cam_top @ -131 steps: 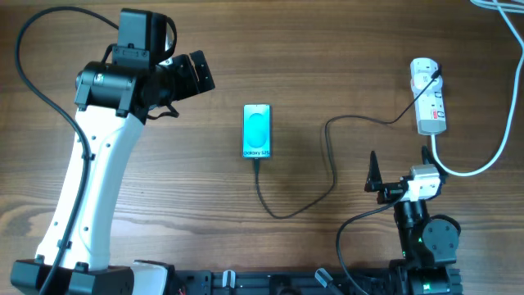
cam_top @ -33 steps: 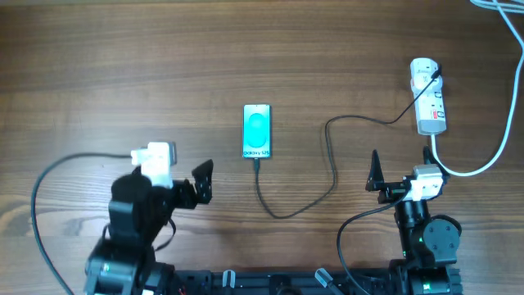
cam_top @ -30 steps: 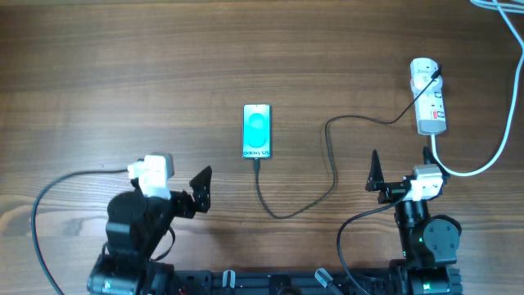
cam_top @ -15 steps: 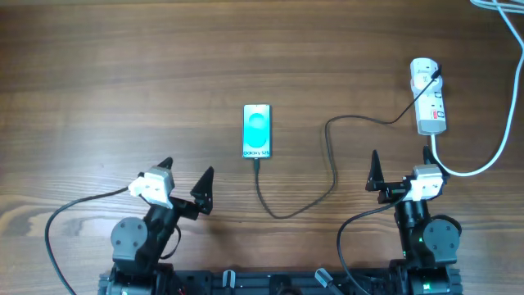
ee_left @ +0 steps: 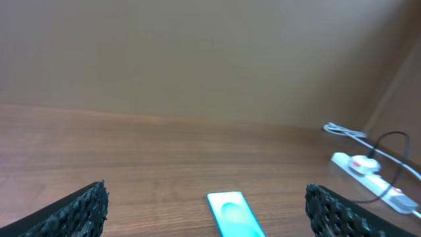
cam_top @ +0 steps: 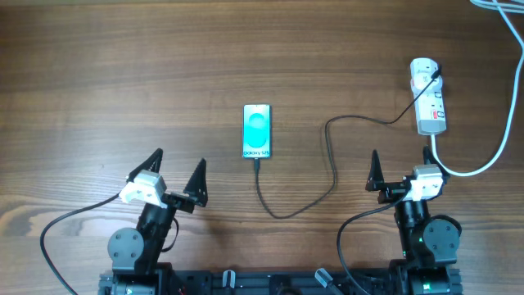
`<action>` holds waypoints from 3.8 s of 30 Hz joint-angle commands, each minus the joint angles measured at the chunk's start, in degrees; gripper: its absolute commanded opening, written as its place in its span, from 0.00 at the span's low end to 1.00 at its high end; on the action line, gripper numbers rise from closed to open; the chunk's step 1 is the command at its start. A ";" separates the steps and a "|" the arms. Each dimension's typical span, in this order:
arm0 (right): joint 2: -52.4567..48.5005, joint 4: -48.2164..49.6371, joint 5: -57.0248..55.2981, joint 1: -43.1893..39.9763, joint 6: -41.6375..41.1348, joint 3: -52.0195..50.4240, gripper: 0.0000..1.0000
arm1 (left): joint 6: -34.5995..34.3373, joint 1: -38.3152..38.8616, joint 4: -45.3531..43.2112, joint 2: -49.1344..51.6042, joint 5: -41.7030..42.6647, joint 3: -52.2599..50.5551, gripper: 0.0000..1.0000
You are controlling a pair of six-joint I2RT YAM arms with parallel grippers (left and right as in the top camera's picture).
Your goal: Plug charger to phone and switch on socket
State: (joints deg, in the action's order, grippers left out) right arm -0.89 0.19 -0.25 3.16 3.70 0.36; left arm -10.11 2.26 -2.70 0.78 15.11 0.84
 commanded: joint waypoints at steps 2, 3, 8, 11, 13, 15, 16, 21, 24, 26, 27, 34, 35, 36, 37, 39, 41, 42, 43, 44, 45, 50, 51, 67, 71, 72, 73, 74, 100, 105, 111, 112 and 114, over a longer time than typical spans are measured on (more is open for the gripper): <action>0.68 0.17 -0.17 -0.24 -0.85 -0.07 1.00 | 0.94 -1.42 3.89 -0.63 -1.01 -0.52 1.00; 0.68 0.17 -0.17 -0.24 -0.83 -0.07 1.00 | 0.94 -1.42 5.09 -0.63 -1.70 -0.52 1.00; 0.68 0.17 -0.15 -0.24 -0.85 -0.07 1.00 | 2.40 -1.42 6.21 -0.63 -5.14 -0.52 1.00; 0.68 0.17 -0.17 -0.24 -0.85 -0.07 1.00 | 6.27 -1.20 6.25 -0.63 -5.18 -0.52 1.00; 0.68 0.15 -0.17 -0.24 -0.85 -0.07 1.00 | 8.90 -0.79 6.36 -0.63 -5.68 -0.52 1.00; 0.68 0.17 -0.17 -0.24 -0.85 -0.07 1.00 | 9.70 -0.76 6.58 -0.63 -7.32 -0.52 1.00; 0.68 0.17 -0.17 -0.24 -0.85 -0.07 1.00 | 9.70 -0.76 6.67 -0.63 -8.26 -0.52 1.00; 0.68 0.17 -0.17 -0.24 -0.87 -0.07 1.00 | 9.68 -0.76 7.15 -0.63 -12.72 -0.52 1.00; 0.68 0.15 -0.17 -0.24 -0.85 -0.07 1.00 | 9.70 -0.79 7.21 -0.63 -13.60 -0.52 1.00; 0.68 0.17 -0.15 -0.24 -0.87 -0.07 1.00 | 9.68 -0.79 7.21 -0.63 -13.86 -0.52 1.00; 0.68 0.17 -0.17 -0.24 -0.85 -0.07 1.00 | 9.68 -0.79 7.21 -0.63 -14.40 -0.52 1.00; 0.68 0.17 -0.17 -0.24 -0.83 -0.07 1.00 | 9.73 -0.79 7.08 -0.63 -16.94 -0.52 1.00; 0.68 0.17 -0.17 -0.24 -0.85 -0.07 1.00 | 9.79 -0.79 7.08 -0.63 -16.94 -0.52 1.00; 0.68 0.17 -0.17 -0.24 -0.85 -0.07 1.00 | 9.94 -0.79 7.08 -0.63 -16.92 -0.52 1.00; 0.68 0.17 -0.17 -0.24 -0.85 -0.07 1.00 | 9.94 -0.79 7.08 -0.63 -16.96 -0.52 1.00; 0.68 0.17 -0.15 -0.24 -0.83 -0.07 1.00 | 9.92 -0.79 7.06 -0.63 -17.49 -0.52 1.00; 0.68 0.17 -0.15 -0.24 -0.85 -0.07 1.00 | 9.88 -0.79 6.93 -0.63 -18.71 -0.52 1.00; 0.68 0.15 -0.17 -0.24 -0.85 -0.07 1.00 | 9.90 -0.79 6.91 -0.63 -18.86 -0.52 1.00; 0.68 0.15 -0.17 -0.24 -0.85 -0.07 1.00 | 9.92 -0.79 6.91 -0.63 -18.86 -0.52 1.00; 0.68 0.15 -0.17 -0.24 -0.85 -0.07 1.00 | 9.94 -0.79 6.91 -0.63 -18.84 -0.52 1.00; 0.68 0.17 -0.17 -0.24 -0.85 -0.07 1.00 | 10.36 -0.79 6.91 -0.63 -18.69 -0.52 1.00; 0.68 0.15 -0.15 -0.24 -0.87 -0.07 1.00 | 12.92 -0.76 7.04 -0.63 -17.55 -0.52 1.00; 0.68 0.15 -0.15 -0.24 -0.85 -0.07 1.00 | 12.92 -0.76 7.04 -0.63 -17.51 -0.52 1.00; 0.68 0.15 -0.15 -0.24 -0.85 -0.07 1.00 | 12.87 0.72 6.84 -0.63 -16.68 -0.52 1.00; 0.68 0.17 -0.17 -0.24 -0.85 -0.07 1.00 | 12.87 1.75 6.84 -0.63 -16.68 -0.52 1.00; 0.68 0.17 -0.17 -0.24 -0.85 -0.07 1.00 | 12.87 1.75 6.84 -0.63 -16.68 -0.52 1.00; 0.68 0.17 -0.15 -0.24 -0.85 -0.07 1.00 | 12.87 1.75 6.84 -0.63 -16.68 -0.52 1.00; 0.68 0.15 -0.17 -0.24 -0.83 -0.07 1.00 | 12.87 1.75 6.84 -0.63 -16.68 -0.52 1.00; 0.68 0.15 -0.17 -0.24 -0.83 -0.07 1.00 | 12.87 1.75 6.84 -0.61 -16.68 -0.52 1.00; 0.68 0.17 -0.17 -0.24 -0.85 -0.07 1.00 | 12.87 1.75 6.84 -0.61 -16.68 -0.52 1.00; 0.68 0.17 -0.17 -0.24 -0.83 -0.07 1.00 | 12.87 1.75 6.84 -0.61 -16.68 -0.52 1.00; 0.68 0.17 -0.15 -0.24 -0.83 -0.07 1.00 | 12.90 1.75 6.84 -0.61 -16.68 -0.52 1.00; 0.68 0.15 -0.17 -0.24 -0.85 -0.07 1.00 | 12.87 1.75 6.84 -0.61 -16.68 -0.52 1.00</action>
State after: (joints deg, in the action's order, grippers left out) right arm -0.89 0.19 -0.25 3.16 3.70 0.36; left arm 1.50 3.70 4.29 0.78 -2.07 0.73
